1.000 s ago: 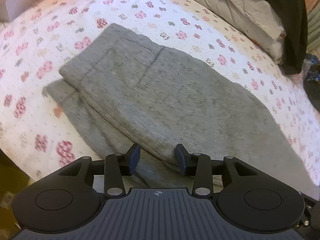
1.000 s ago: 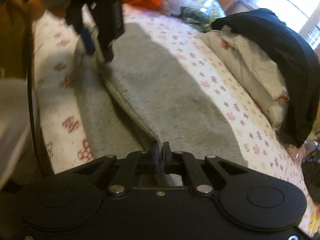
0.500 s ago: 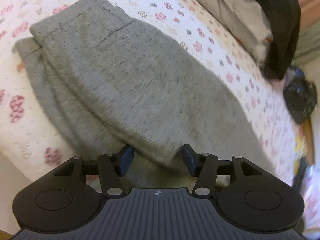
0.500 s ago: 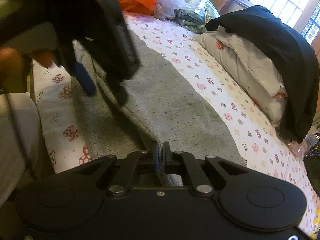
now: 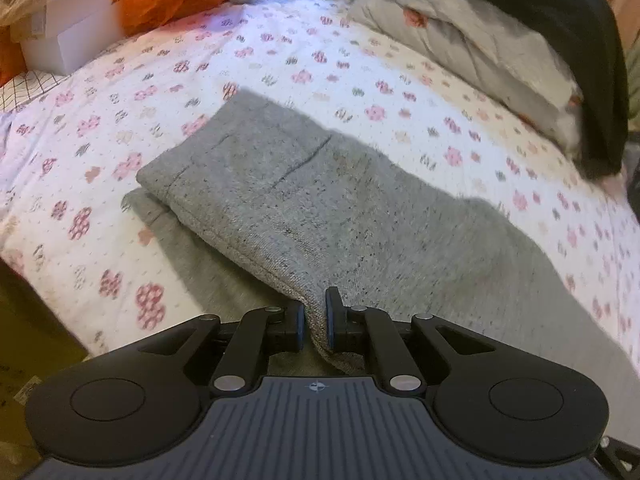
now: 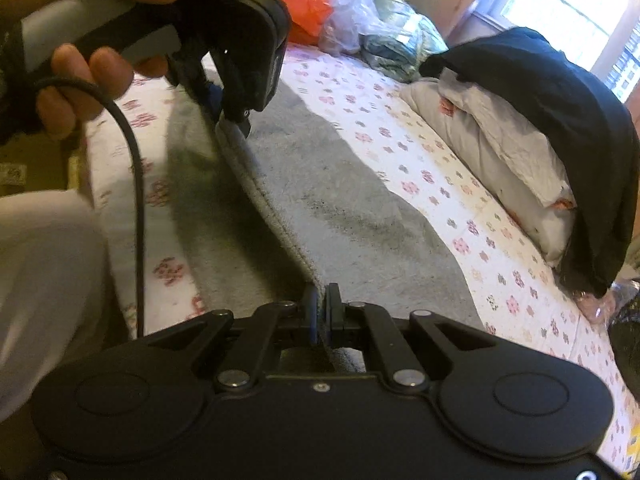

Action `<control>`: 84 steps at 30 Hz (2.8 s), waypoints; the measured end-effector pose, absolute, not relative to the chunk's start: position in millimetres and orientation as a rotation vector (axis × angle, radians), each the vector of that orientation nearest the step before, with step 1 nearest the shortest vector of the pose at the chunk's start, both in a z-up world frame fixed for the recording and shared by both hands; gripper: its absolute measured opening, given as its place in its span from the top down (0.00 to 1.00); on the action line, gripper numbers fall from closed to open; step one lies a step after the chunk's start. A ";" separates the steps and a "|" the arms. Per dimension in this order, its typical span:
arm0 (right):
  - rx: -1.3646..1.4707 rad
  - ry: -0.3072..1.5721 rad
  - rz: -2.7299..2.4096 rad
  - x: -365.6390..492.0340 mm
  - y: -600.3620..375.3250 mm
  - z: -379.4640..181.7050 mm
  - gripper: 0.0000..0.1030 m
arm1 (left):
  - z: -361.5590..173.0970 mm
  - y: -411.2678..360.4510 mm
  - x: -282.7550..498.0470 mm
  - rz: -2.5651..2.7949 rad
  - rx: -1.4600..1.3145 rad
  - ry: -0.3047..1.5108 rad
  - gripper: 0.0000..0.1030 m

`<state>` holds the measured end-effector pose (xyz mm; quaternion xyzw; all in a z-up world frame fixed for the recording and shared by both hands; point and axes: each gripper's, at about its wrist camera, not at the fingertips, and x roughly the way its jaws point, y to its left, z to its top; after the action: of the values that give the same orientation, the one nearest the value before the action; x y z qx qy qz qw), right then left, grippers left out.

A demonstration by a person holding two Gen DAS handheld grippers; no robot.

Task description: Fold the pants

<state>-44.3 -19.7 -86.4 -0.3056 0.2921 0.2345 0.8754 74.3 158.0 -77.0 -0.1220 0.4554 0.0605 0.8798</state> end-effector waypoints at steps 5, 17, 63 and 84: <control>-0.695 0.656 0.539 -54.4 -10.2 -106.9 0.91 | -106.7 161.0 78.6 0.134 -0.227 1.022 0.87; -0.553 0.697 0.645 -56.7 -31.5 -88.0 0.30 | -57.4 161.8 36.9 0.036 -0.018 1.002 0.72; 0.087 1.017 0.667 225.1 -76.2 -103.3 0.88 | -110.6 212.7 164.3 0.138 0.007 0.947 0.76; 0.047 0.840 0.385 225.3 -85.5 -100.2 0.61 | -97.0 205.4 156.3 0.140 0.065 0.915 0.76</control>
<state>225.3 -85.5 -100.2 0.0228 0.4050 0.1857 0.8950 156.3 205.4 -97.0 0.0312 0.4410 0.0675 0.8944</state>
